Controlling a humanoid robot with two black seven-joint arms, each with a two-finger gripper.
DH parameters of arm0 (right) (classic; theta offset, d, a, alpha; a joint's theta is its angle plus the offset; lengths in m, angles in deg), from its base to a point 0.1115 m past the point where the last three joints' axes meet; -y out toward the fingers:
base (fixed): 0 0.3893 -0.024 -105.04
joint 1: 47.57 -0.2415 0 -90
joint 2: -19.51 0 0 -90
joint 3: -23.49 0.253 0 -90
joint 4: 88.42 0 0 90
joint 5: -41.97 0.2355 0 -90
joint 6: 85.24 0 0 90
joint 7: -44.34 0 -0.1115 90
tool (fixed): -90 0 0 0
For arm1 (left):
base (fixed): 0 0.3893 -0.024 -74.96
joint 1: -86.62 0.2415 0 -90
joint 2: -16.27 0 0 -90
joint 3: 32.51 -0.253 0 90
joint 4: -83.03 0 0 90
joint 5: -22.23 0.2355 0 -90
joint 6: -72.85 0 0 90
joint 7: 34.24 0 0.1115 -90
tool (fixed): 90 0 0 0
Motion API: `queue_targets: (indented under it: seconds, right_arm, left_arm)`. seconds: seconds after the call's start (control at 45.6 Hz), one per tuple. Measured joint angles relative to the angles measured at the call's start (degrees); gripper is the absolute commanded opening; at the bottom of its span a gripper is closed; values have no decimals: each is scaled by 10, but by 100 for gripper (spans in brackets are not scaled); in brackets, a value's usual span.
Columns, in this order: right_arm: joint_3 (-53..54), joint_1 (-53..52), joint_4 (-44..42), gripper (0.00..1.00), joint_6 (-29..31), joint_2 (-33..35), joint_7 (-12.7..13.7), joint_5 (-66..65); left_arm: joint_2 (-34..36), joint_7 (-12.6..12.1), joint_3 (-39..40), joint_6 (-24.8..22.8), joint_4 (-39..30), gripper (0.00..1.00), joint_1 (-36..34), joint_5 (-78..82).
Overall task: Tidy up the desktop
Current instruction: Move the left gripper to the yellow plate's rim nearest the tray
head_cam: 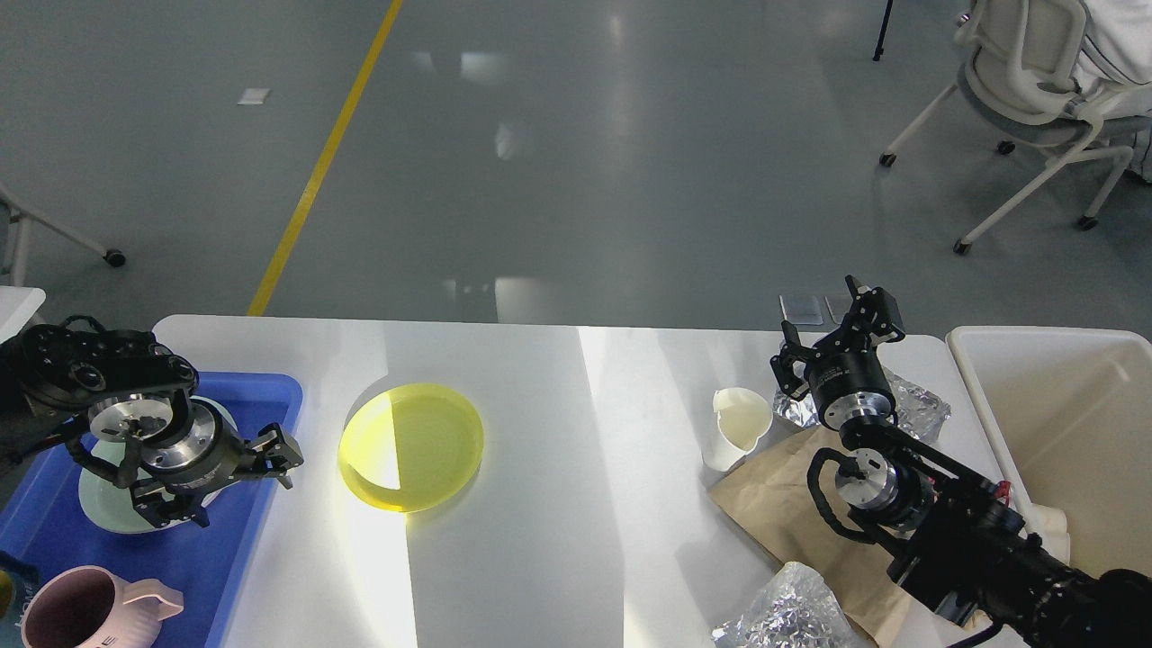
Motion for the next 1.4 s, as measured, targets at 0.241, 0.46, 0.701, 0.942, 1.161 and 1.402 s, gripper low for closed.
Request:
queue_targets:
  seconds: [0.241,0.46,0.701,0.942,1.161,1.402]
  right_arm:
    - [0,0,0,100,0,0,0,0]
    - [0,0,0,100,0,0,0,0]
    - [0,0,0,100,0,0,0,0]
    - [0,0,0,100,0,0,0,0]
    - [0,0,-1,100,0,-1,0,0]
    - [0,0,-1,100,0,-1,0,0]
  left_arm:
    - [-14,0,6,41,0,95,9,-46]
    - [-40,1,20,92,0,95,23,-53]
    - [-68,1,72,188,6,95,73,-53]
    - [-91,2,82,228,10,91,87,-52]
    - [-96,4,91,234,26,80,91,-50]
    - [-107,7,91,248,34,59,104,-45]
